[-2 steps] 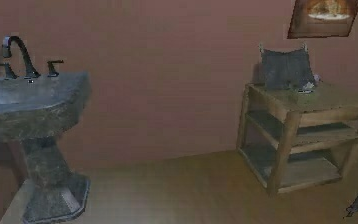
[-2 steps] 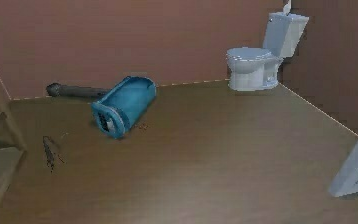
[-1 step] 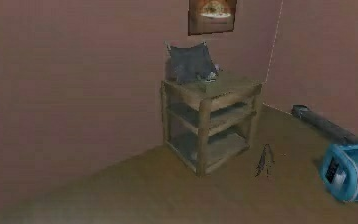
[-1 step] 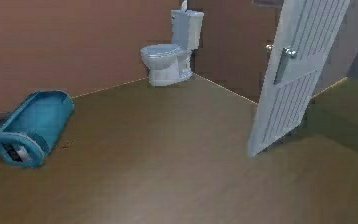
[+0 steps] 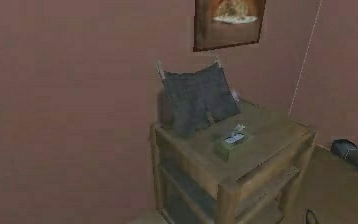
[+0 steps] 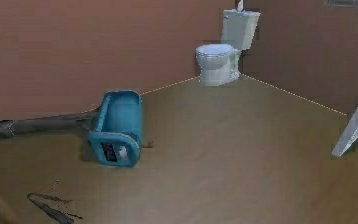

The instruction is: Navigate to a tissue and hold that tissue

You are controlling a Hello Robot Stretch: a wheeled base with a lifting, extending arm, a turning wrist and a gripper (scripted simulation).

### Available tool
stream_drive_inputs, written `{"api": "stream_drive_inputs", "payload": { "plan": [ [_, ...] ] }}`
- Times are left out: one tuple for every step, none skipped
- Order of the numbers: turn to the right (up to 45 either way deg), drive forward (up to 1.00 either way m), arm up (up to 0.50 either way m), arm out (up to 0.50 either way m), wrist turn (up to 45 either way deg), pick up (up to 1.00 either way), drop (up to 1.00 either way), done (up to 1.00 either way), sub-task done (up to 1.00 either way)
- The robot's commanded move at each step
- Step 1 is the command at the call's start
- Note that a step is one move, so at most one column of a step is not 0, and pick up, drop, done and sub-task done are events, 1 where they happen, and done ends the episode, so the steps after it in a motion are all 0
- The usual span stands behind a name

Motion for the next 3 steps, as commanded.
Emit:
{"api": "stream_drive_inputs", "payload": {
  "plan": [
    [42.0, 0.0, 0.0, 0.0, 0.0, 0.0, 0.0, 0.0, 0.0],
    [0.0, 0.05, 0.0, 0.0, 0.0, 0.0, 0.0, 0.0, 0.0],
    [-45.0, 0.0, 0.0, 0.0, 0.0, 0.0, 0.0, 0.0, 0.0]
  ]
}}
